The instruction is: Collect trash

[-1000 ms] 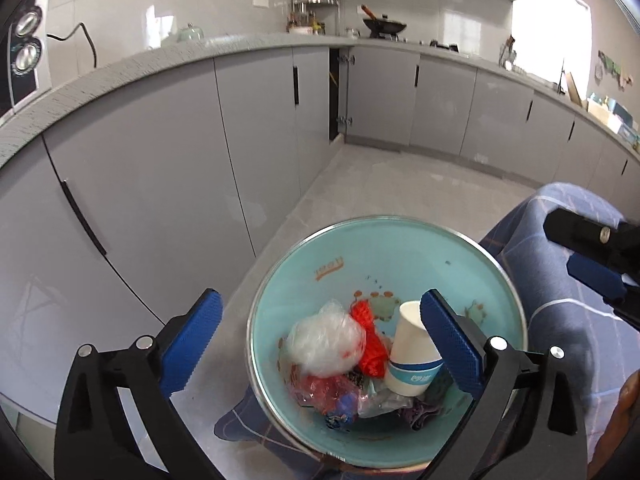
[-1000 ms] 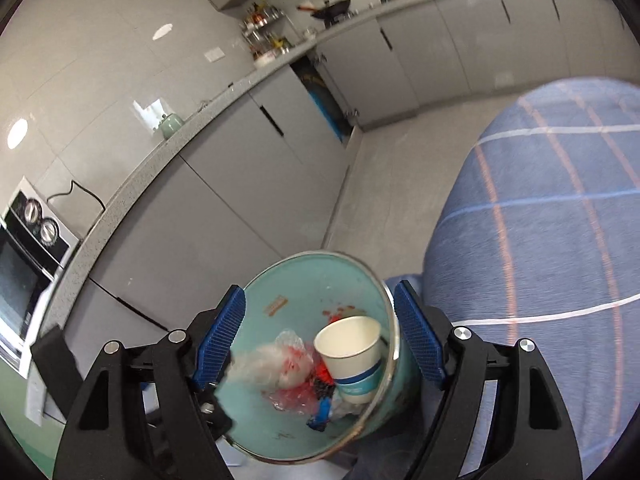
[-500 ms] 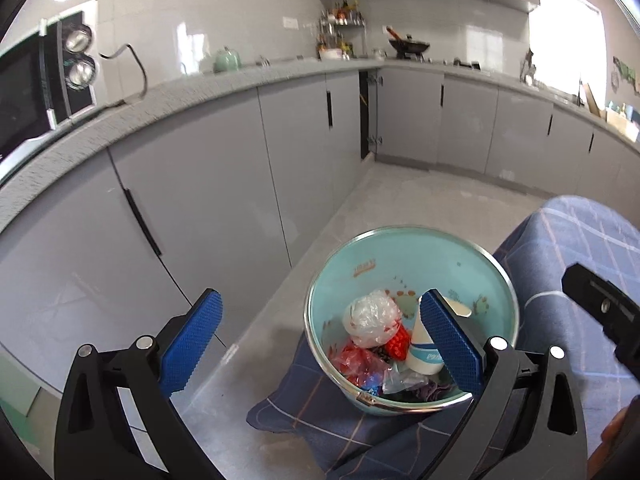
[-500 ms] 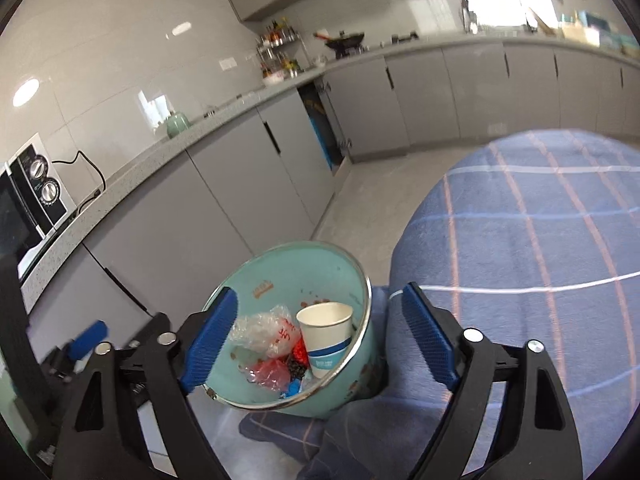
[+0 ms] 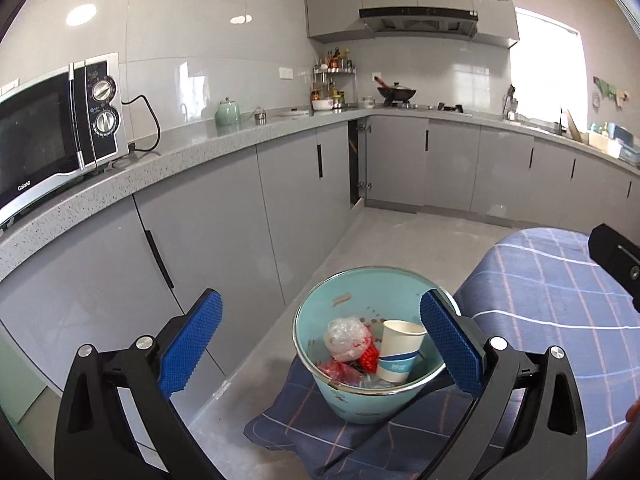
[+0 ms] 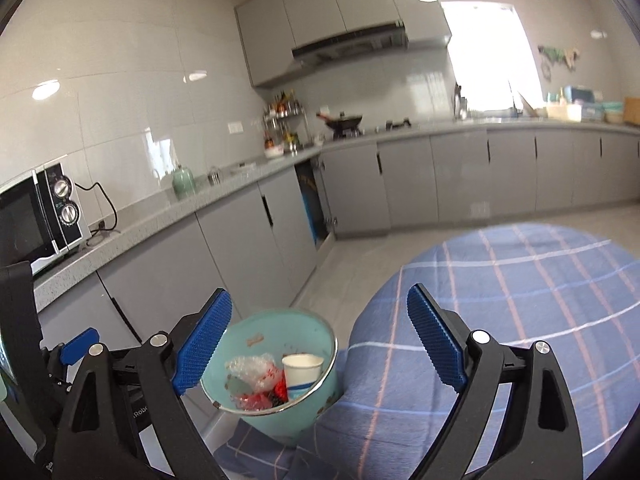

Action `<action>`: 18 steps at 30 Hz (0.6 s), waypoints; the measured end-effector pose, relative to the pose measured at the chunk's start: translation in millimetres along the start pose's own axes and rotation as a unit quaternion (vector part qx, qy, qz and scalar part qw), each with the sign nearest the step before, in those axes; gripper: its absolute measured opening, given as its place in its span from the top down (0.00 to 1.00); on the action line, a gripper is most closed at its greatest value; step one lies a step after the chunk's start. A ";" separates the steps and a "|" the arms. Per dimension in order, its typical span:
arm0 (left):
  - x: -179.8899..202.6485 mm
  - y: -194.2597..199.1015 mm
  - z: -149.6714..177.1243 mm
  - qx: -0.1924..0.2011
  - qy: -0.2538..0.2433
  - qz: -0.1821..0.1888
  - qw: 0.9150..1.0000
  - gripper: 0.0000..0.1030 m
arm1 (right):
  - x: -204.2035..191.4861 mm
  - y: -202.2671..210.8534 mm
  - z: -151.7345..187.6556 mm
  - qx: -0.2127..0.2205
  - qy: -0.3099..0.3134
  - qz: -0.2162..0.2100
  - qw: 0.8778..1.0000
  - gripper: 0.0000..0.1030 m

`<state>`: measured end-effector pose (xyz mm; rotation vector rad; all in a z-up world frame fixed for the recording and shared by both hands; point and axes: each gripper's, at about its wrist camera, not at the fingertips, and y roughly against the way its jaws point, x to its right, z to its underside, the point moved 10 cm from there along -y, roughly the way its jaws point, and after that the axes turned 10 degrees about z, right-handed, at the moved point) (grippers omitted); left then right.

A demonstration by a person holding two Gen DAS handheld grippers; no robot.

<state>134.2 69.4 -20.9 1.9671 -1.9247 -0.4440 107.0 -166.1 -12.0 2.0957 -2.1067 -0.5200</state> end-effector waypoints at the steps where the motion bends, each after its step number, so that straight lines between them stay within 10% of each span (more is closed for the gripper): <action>1: 0.6 4.2 -1.3 0.002 0.000 -0.002 1.000 0.05 | 1.3 5.7 -3.9 0.008 0.000 0.002 1.000 0.12; 18: 5.5 38.6 -19.8 0.036 -0.007 -0.009 0.999 0.05 | 7.0 36.0 -12.2 0.036 -0.007 0.002 0.999 0.12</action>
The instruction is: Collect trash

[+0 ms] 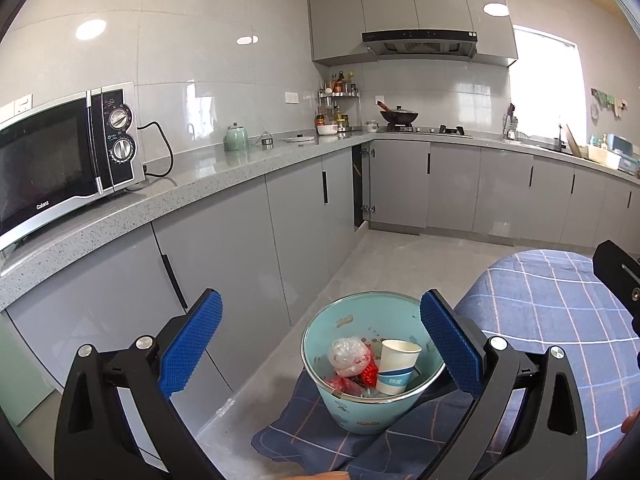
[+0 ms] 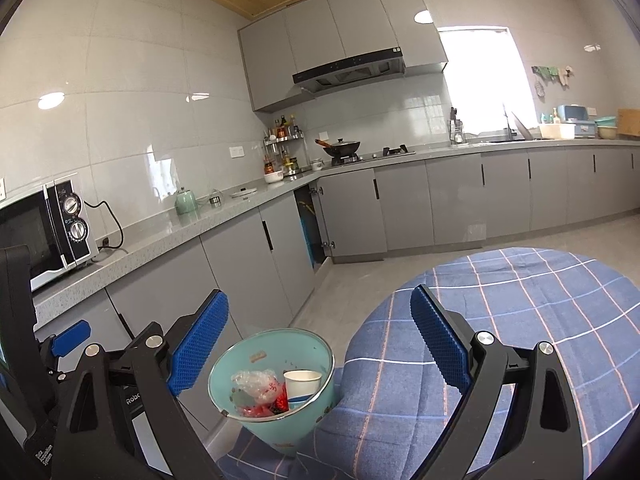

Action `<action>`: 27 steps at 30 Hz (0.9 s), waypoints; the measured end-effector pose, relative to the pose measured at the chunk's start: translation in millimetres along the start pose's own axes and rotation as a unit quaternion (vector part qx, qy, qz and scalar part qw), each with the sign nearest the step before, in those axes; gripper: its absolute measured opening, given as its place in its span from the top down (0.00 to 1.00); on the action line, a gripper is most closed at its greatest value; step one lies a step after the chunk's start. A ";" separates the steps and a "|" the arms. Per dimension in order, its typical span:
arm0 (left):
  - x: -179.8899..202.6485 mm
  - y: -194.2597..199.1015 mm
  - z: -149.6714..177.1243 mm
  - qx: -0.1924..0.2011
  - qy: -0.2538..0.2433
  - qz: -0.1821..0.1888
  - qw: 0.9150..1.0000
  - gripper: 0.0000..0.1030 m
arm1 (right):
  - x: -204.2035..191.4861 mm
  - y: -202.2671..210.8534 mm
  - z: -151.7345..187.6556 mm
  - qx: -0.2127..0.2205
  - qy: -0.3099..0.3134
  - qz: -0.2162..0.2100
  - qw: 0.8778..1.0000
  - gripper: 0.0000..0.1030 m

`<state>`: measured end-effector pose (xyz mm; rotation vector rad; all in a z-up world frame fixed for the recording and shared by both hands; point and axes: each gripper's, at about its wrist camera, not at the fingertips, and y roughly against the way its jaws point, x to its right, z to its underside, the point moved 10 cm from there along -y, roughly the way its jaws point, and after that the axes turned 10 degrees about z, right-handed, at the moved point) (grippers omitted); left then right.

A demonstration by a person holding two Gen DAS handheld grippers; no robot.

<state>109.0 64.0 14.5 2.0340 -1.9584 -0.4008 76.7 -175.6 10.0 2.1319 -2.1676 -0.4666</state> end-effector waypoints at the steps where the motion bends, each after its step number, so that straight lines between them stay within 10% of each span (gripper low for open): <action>1: 0.7 -0.3 0.6 -0.001 -0.001 0.001 1.000 0.05 | 0.4 -0.3 0.3 -0.001 -0.001 0.000 1.000 0.12; 27: 2.6 -2.4 3.1 -0.005 0.002 0.002 1.000 0.05 | 6.4 0.1 2.1 -0.001 -0.013 0.007 1.000 0.11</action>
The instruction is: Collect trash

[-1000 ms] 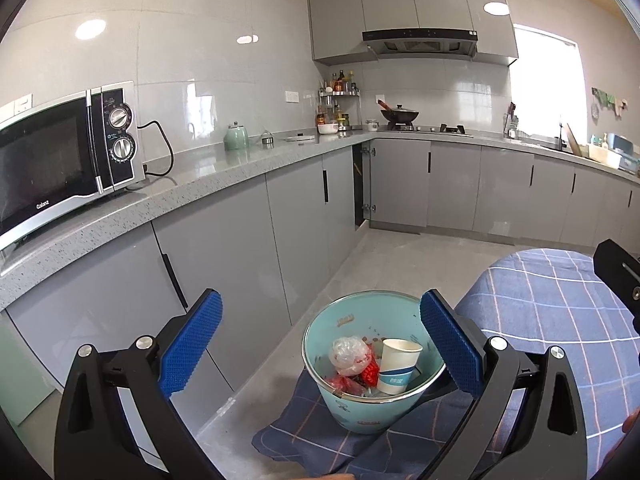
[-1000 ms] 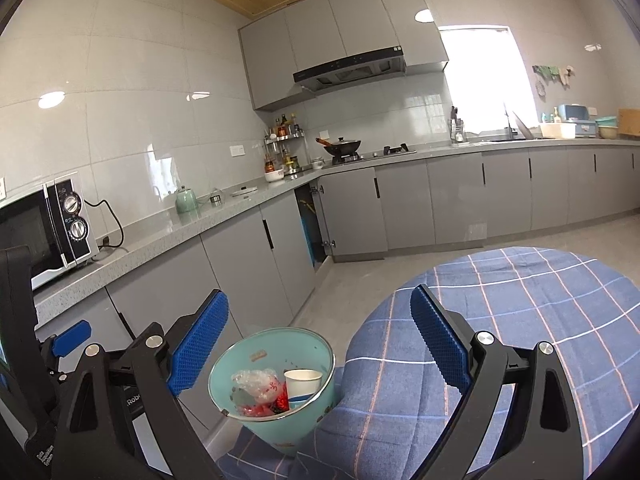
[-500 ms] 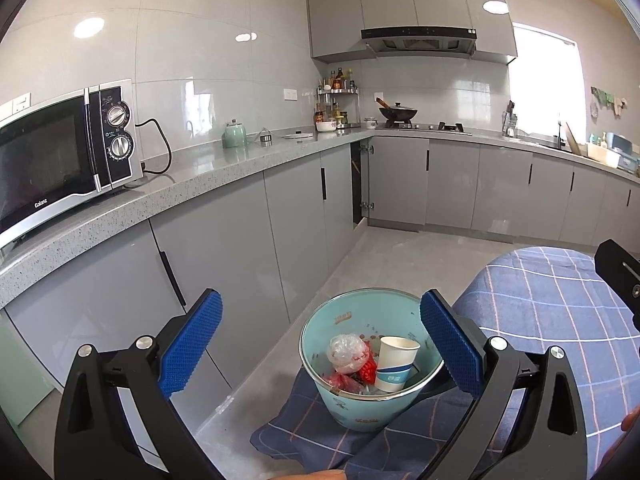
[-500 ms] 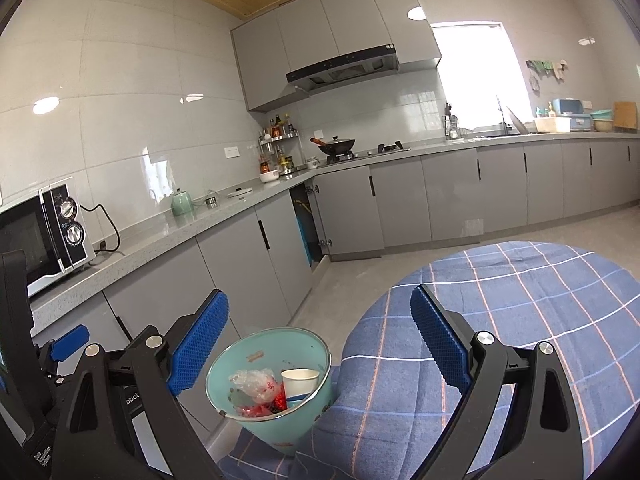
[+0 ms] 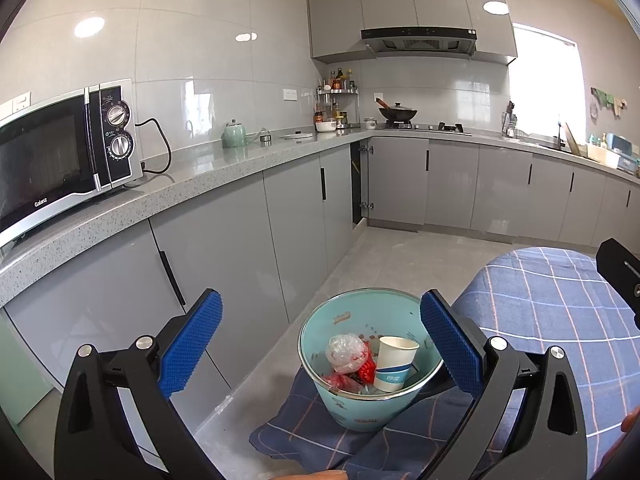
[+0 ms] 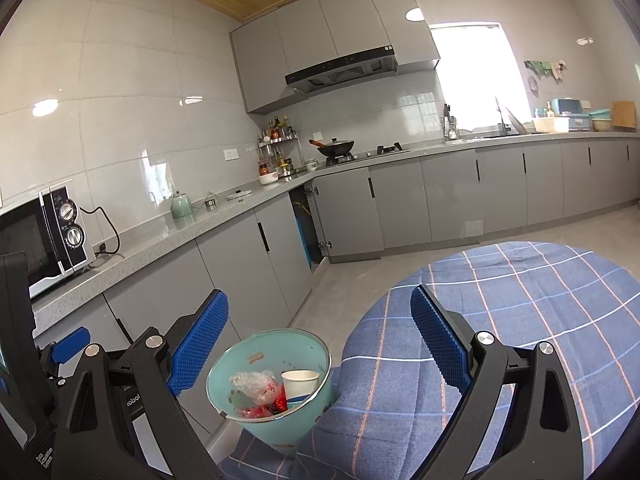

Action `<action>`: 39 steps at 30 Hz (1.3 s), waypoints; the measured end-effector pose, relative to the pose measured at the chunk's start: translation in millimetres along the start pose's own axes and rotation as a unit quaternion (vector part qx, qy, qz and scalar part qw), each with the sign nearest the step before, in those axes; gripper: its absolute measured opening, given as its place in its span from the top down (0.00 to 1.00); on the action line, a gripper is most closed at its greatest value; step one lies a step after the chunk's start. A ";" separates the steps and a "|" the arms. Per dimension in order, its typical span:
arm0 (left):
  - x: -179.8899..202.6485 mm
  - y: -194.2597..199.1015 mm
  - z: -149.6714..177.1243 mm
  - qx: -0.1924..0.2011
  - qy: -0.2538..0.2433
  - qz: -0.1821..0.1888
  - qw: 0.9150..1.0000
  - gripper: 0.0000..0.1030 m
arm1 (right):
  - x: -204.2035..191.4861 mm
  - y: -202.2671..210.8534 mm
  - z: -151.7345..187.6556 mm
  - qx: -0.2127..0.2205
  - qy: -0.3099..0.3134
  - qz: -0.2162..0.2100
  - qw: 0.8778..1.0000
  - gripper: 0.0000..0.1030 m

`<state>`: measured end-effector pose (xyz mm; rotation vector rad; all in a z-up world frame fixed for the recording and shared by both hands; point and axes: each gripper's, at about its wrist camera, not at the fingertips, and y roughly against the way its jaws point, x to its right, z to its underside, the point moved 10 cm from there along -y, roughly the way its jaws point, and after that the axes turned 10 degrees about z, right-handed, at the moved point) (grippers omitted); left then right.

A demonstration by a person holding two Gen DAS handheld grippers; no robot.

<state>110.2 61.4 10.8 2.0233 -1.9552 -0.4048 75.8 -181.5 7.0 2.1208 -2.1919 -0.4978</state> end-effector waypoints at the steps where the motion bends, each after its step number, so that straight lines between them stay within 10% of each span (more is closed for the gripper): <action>1: 0.3 0.2 0.3 0.000 0.000 0.000 1.000 0.05 | -0.5 0.0 -0.2 0.000 0.001 0.000 1.000 0.11; 39: 3.8 -18.0 12.4 -0.036 0.004 0.028 0.999 0.05 | 15.5 -8.7 5.2 -0.006 -0.004 0.025 1.000 0.11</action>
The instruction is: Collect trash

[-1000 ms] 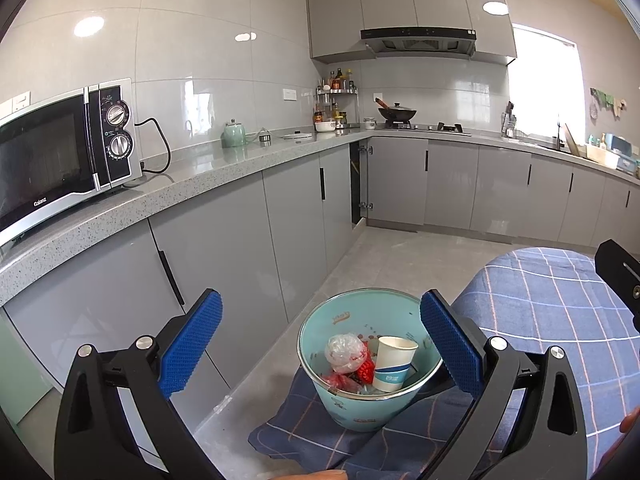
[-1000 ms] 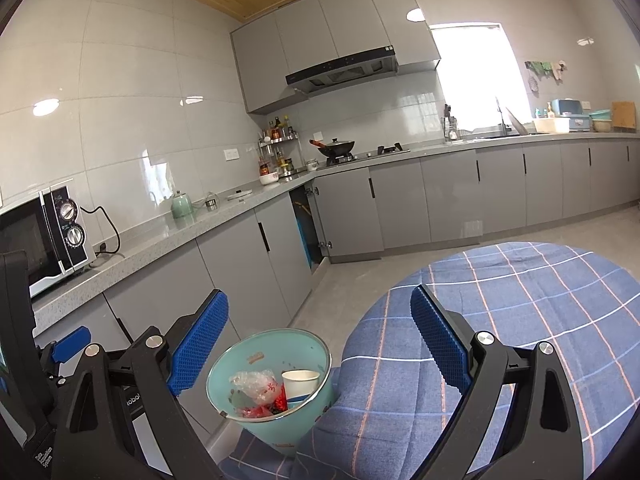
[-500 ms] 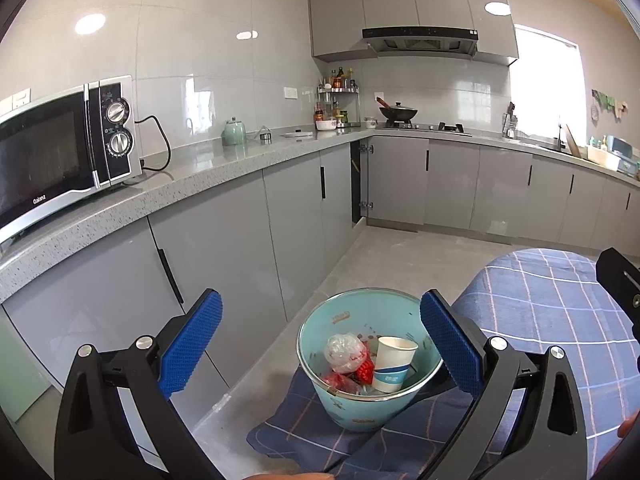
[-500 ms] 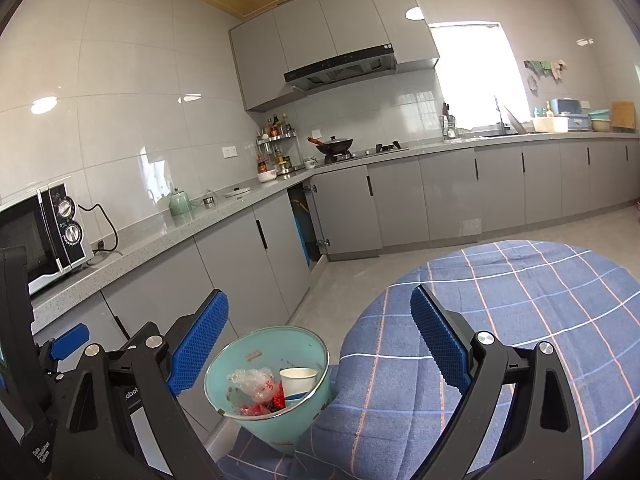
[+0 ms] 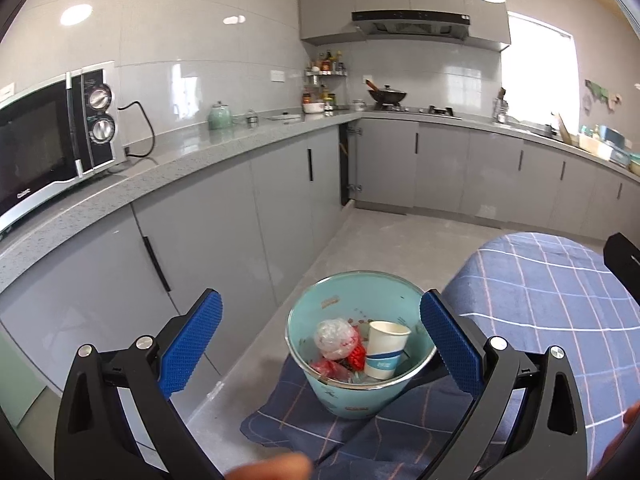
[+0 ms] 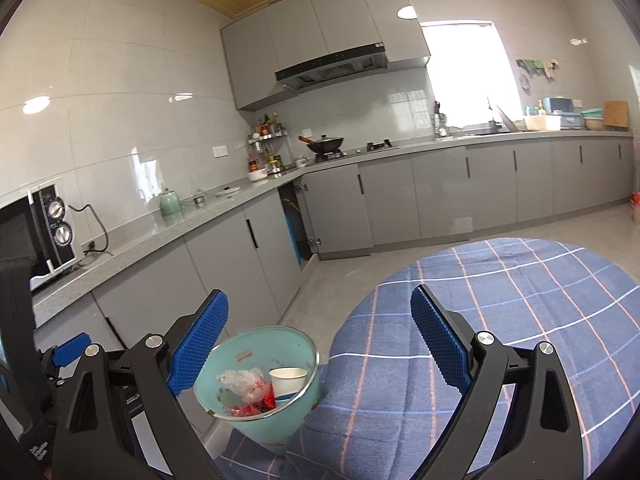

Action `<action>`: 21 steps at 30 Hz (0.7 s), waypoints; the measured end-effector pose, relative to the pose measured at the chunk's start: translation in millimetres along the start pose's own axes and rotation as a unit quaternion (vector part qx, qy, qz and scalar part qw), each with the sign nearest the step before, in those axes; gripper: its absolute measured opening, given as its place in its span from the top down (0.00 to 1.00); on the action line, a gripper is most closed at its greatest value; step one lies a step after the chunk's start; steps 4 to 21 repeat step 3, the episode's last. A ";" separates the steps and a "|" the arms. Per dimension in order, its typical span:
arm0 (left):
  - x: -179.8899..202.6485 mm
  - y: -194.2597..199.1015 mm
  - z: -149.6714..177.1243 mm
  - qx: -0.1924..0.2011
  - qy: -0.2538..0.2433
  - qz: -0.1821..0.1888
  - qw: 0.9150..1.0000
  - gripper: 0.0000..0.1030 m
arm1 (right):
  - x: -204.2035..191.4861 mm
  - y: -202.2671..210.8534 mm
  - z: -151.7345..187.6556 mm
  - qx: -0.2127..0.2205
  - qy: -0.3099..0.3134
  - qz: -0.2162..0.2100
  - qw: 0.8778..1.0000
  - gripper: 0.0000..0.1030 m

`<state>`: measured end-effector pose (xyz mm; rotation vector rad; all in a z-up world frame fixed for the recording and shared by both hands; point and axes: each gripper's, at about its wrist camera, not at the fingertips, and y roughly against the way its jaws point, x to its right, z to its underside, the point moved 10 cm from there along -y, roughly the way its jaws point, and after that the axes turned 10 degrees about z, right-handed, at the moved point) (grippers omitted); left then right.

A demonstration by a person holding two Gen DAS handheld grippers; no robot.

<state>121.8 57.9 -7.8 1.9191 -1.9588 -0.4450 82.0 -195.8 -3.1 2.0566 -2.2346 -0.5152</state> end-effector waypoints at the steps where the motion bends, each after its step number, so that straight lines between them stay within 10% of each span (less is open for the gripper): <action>1: 0.7 0.3 0.2 0.001 0.001 -0.001 1.000 0.05 | 3.6 -1.5 -0.2 -0.001 -0.002 0.005 1.000 0.11; 21: -0.2 0.6 -0.4 0.005 0.001 -0.003 1.000 0.05 | 16.1 -7.2 -1.3 -0.003 -0.008 0.020 1.000 0.11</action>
